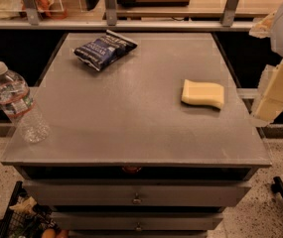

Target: Move sponge near blue chip bag

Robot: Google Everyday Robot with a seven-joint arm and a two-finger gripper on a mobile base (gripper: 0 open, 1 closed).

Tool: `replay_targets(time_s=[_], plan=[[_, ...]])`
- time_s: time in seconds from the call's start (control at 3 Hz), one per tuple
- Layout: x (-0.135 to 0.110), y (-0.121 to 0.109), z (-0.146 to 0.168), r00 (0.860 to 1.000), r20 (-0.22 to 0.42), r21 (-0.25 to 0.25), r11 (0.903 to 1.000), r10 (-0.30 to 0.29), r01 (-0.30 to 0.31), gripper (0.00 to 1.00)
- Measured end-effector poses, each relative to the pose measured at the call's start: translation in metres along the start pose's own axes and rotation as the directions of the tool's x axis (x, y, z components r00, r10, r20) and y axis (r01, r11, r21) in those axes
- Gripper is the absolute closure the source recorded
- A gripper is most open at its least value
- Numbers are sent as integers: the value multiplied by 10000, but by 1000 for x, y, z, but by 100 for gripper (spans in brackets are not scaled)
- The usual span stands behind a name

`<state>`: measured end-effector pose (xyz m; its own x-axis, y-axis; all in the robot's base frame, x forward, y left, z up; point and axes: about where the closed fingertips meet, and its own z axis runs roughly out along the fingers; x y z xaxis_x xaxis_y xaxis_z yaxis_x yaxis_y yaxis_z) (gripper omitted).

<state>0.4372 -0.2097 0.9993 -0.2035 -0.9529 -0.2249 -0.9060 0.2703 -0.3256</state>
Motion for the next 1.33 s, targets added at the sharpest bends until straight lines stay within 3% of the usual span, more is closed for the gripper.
replay_targets(time_s=[0.67, 1.33], plan=[[0, -6, 7, 9996, -173, 3, 9998, -204, 204, 0], [11, -43, 66, 9926, -537, -783, 9914, -1092, 1048, 0]])
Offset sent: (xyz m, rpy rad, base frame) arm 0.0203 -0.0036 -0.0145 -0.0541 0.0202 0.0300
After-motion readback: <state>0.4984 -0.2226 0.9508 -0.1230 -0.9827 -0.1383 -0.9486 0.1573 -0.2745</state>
